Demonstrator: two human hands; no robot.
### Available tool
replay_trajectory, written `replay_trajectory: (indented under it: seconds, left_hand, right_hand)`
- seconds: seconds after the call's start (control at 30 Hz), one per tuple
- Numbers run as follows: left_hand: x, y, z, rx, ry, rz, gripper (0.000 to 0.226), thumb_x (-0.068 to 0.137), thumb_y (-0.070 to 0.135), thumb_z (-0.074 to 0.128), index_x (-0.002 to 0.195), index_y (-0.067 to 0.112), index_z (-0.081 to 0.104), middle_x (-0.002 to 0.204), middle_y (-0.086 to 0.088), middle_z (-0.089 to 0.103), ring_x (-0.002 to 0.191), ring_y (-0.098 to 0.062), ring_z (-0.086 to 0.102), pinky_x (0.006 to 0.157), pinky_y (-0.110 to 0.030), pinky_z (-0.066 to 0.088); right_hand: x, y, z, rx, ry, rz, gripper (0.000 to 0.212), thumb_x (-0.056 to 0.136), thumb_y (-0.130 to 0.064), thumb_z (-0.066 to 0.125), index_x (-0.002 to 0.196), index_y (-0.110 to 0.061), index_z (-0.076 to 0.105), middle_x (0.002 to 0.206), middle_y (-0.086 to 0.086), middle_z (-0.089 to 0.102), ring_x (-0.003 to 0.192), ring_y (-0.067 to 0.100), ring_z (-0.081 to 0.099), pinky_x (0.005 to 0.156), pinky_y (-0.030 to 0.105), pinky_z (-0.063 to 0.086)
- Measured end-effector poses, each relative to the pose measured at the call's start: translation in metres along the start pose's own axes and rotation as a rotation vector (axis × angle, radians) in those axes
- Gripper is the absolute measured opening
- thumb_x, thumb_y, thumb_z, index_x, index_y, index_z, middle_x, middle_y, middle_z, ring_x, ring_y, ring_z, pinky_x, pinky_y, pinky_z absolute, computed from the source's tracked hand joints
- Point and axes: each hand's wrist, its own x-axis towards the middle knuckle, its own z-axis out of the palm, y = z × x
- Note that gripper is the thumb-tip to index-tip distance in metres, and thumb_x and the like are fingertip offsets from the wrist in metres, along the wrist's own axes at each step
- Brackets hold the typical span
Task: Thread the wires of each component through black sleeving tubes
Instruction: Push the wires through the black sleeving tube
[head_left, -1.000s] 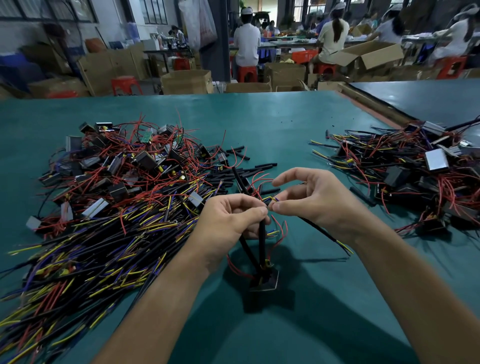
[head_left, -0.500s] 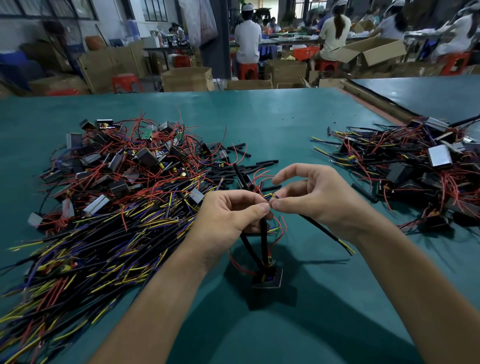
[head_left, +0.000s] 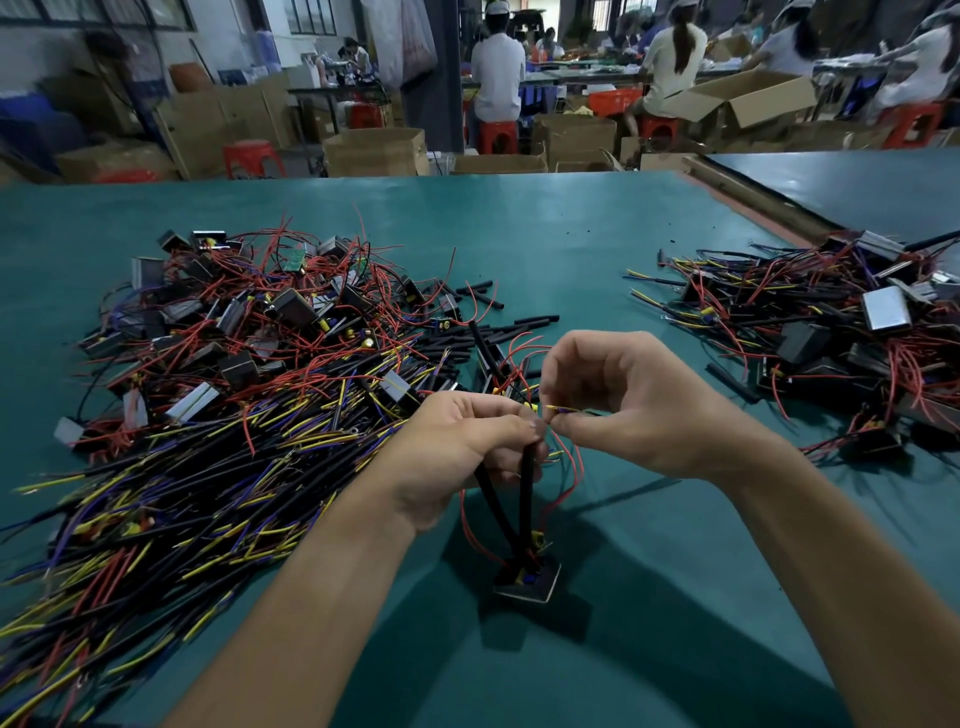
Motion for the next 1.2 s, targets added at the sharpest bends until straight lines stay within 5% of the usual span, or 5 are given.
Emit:
replay_trajectory:
  seconds: [0.23,0.43,0.63,0.83,1.2]
  left_hand:
    - [-0.0003,0.0008,0.0006,-0.045,0.035,0.002,0.018,0.089,0.001,0.06,0.074,0.009,0.065,0.061,-0.005,0.065,0.044,-0.011,0.059,0.074,-0.038,0.044]
    - [0.0012,-0.0003,-0.0015,-0.048,-0.001,0.011,0.004,0.08,0.005,0.069,0.077,0.009,0.068,0.068,-0.006,0.069,0.054,-0.016,0.061,0.057,-0.023,0.051]
    - [-0.0009,0.0015,-0.0074,-0.042,-0.039,-0.051,0.03,0.059,0.014,0.075,0.088,0.008,0.069,0.082,-0.01,0.075,0.06,-0.016,0.069,0.054,-0.022,0.054]
    - [0.0002,0.0002,-0.0077,-0.055,-0.009,-0.039,0.018,0.058,0.014,0.076,0.075,0.01,0.073,0.079,-0.012,0.074,0.055,-0.013,0.067,0.054,-0.024,0.056]
    - [-0.0006,0.0018,-0.0045,-0.085,-0.083,-0.058,0.01,0.089,0.008,0.06,0.085,0.006,0.069,0.067,0.001,0.068,0.054,-0.007,0.065,0.053,-0.021,0.055]
  right_hand:
    - [0.0007,0.0029,-0.0077,-0.021,0.103,0.052,0.014,0.077,0.006,0.074,0.077,-0.007,0.068,0.069,0.001,0.069,0.064,0.008,0.061,0.065,0.017,0.052]
    - [0.0016,0.0029,-0.0077,-0.019,0.121,0.035,0.014,0.074,0.003,0.077,0.073,-0.01,0.074,0.062,0.004,0.067,0.054,0.011,0.057,0.055,0.022,0.052]
    - [-0.0006,0.001,-0.009,0.03,0.08,0.08,0.018,0.072,0.007,0.078,0.069,-0.008,0.068,0.055,-0.001,0.065,0.048,0.009,0.055,0.05,0.018,0.046]
    - [-0.0003,0.0032,-0.0078,0.058,0.035,0.152,0.016,0.071,0.007,0.079,0.074,-0.002,0.067,0.061,0.004,0.067,0.051,0.01,0.055,0.049,0.019,0.046]
    - [0.0,0.0042,-0.0054,0.103,0.056,0.155,0.015,0.083,0.007,0.068,0.081,-0.007,0.063,0.065,0.009,0.065,0.055,0.015,0.058,0.051,0.023,0.05]
